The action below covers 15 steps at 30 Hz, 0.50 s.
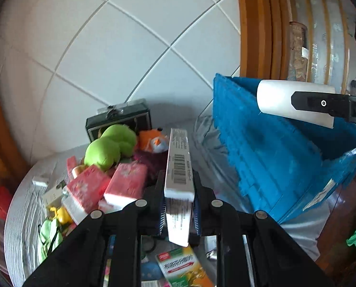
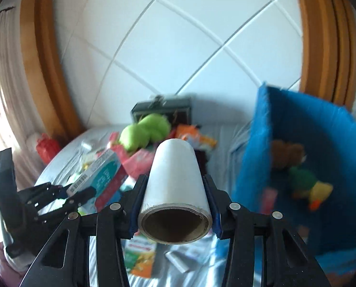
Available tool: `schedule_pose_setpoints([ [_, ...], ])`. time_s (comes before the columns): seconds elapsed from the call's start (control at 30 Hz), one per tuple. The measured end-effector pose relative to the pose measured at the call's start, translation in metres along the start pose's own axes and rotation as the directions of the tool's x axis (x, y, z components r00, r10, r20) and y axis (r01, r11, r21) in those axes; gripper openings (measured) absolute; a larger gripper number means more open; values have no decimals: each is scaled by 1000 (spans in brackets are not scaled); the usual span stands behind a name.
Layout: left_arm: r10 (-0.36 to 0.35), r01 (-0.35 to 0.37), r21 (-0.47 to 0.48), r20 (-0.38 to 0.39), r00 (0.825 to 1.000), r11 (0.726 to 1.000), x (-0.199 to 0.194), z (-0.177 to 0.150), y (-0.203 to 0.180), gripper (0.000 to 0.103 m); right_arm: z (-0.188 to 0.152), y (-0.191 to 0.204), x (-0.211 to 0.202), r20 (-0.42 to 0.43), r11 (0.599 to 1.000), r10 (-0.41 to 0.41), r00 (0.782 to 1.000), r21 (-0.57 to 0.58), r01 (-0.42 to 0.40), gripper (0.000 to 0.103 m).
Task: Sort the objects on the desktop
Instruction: 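Carry the Tylenol box and paper roll into the blue crate and open both tools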
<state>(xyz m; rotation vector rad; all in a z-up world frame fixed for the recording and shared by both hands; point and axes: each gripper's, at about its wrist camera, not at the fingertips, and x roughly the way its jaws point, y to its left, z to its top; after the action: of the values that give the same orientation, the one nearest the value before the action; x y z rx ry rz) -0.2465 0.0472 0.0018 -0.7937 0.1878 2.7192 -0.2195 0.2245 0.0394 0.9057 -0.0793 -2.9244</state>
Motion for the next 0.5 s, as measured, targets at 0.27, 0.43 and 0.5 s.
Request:
schedule_pose_setpoints([
  [0.27,-117,108,113,77,990,988,26,105,-109,19,43,-118,-27,-9,987,-155,988,39,155,45],
  [0.43,-168,161,183,23,986,970,62,156,-190,19,52,-198,-9,-121,970,-233,965,48,240,45],
  [0.5,-203,208,164,-45,978,964,88,169,-217,19,50,-228,4,-181,963,-253,950,49,266,45],
])
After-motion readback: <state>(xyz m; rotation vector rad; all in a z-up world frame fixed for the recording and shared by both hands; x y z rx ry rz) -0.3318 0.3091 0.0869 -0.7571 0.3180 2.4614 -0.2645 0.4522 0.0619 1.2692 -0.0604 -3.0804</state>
